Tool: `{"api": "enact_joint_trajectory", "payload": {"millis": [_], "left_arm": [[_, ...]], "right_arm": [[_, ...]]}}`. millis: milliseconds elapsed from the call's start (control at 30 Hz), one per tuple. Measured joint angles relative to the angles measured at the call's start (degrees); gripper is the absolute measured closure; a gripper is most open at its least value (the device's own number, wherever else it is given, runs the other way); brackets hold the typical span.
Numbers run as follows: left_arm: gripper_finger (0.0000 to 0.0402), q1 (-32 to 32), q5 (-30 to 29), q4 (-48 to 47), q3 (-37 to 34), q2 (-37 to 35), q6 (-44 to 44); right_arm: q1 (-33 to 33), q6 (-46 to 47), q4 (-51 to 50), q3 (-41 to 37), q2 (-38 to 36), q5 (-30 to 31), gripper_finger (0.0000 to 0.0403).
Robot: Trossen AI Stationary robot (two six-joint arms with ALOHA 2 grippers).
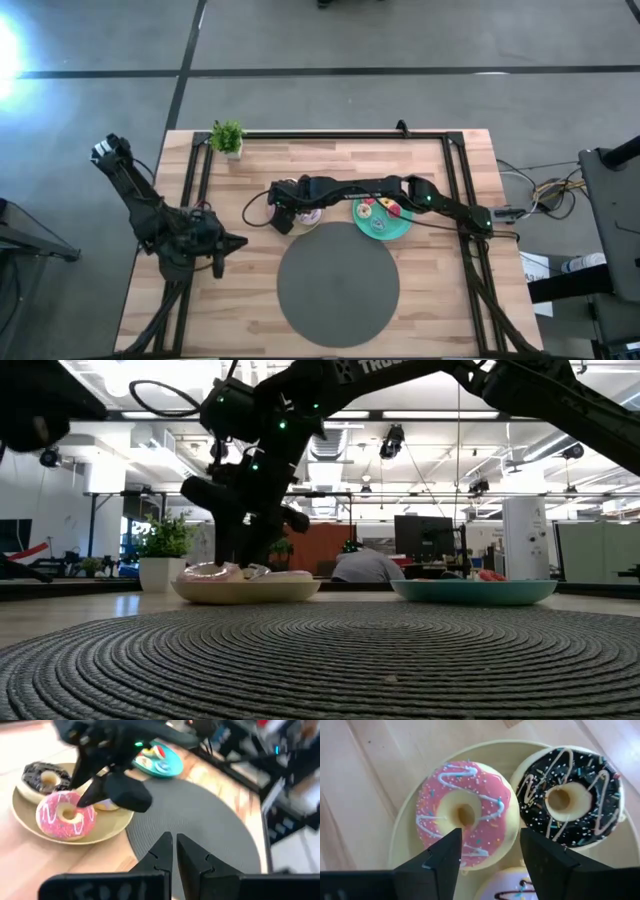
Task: Pick & Place donuts
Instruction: Put the big pink donut on the gray plate, then return to Home Position
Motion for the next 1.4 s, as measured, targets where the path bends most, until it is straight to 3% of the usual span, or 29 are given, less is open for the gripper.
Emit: {"api": "enact_joint_trajectory", "payload": {"millis": [200,400,567,733,867,1000,1067,1233,1400], "left_arm": [[0.0401,0.45,-4.92,1.44,-5.49,-1.66,-8.75],[0.0401,0.59,-3.64,2.44,-7.70,-2.70,-12.46],[0.0401,0.59,-2.96,9.43,-7.69,-2.81,-5.78],[0.0401,4.07,0.62,15.01,-8.15,-2.94,0.24],[0.0401,11.64,10.55,24.16,-10.91,-3.44,7.84],[0.0401,20.78,29.55,51.84,-16.08,-2.87,21.56],[0.0401,24.85,35.30,60.94,-17.53,-2.63,25.00],[0.0401,30.33,37.07,58.26,-18.19,-5.31,24.66],[0.0401,30.68,37.29,44.27,-13.94,-11.17,26.37]], "right_arm": [[0.06,-1.45,-4.34,2.51,-0.09,0.10,0.0207],[1.40,-4.95,-9.21,6.42,-2.04,1.09,0.0207],[4.73,-7.42,-9.35,7.02,-7.43,2.46,0.0208],[8.21,-8.14,-16.05,5.24,-11.60,6.51,0.0209],[11.26,-2.35,-16.83,-1.48,-15.77,6.48,0.0209],[15.56,5.46,-13.42,-10.97,-22.38,8.78,0.0211],[17.79,10.20,-11.73,-16.27,-26.10,11.79,0.0213],[21.83,20.73,-6.78,-29.05,-38.19,17.91,0.0223],[21.80,23.94,1.93,-40.61,-48.96,17.08,0.0232]]}}
